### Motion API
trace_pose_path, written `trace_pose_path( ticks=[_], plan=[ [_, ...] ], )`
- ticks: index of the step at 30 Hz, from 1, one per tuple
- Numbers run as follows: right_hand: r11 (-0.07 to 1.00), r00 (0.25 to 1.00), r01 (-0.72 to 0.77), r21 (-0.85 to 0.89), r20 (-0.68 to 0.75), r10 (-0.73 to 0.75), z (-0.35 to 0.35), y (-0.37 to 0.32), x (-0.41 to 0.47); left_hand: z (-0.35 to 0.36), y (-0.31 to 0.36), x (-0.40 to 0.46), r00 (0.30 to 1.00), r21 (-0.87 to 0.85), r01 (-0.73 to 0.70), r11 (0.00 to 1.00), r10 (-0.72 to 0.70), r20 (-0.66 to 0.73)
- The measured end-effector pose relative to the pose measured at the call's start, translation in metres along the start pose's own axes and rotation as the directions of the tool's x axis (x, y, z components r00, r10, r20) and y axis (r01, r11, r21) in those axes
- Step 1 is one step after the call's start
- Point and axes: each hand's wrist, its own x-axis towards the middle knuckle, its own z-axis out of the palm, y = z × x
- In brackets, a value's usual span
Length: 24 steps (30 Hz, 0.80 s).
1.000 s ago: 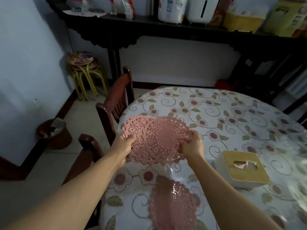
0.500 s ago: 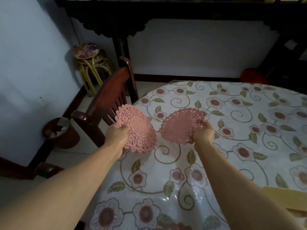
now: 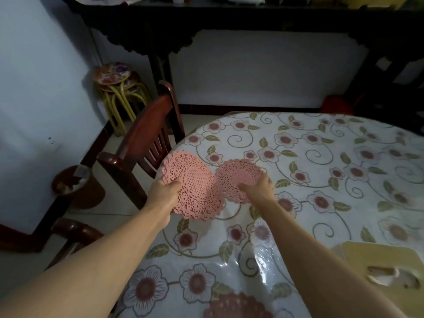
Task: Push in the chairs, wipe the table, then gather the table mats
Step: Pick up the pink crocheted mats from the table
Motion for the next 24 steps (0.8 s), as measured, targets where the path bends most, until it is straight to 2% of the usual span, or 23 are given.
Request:
trace_pose_path(
  ticks=[5,8,10,13,19,24],
  plan=[
    [0.990,0.994,-0.002,0.140,0.109,-0.013,-0.009,-0.007,-0.077,-0.005,-0.011,-0.039,0.994,-0.048,0.009,0.999,-0.004,0.106],
    [0.974,0.991,0.000,0.226,0.132,-0.030,-0.025,-0.008,-0.135,-0.014,0.011,-0.112,0.988,-0.065,-0.008,0.998,0.018,0.155],
    [0.974,0.997,0.016,0.228,0.070,-0.032,-0.037,-0.001,-0.175,-0.022,0.010,-0.149,0.983,-0.058,-0.041,0.997,0.051,0.178],
    [0.989,0.993,0.066,0.129,-0.108,-0.052,-0.057,0.014,-0.238,-0.033,0.003,-0.206,0.972,-0.036,-0.106,0.994,0.111,0.207],
    [0.971,0.907,0.236,0.026,-0.364,-0.211,-0.096,0.055,-0.347,-0.037,-0.025,-0.288,0.955,0.020,-0.091,0.996,0.081,0.285],
    [0.982,0.866,0.182,0.055,-0.482,-0.134,-0.145,0.098,-0.394,-0.012,-0.042,-0.333,0.905,0.017,-0.050,0.999,0.038,0.424]
  ],
)
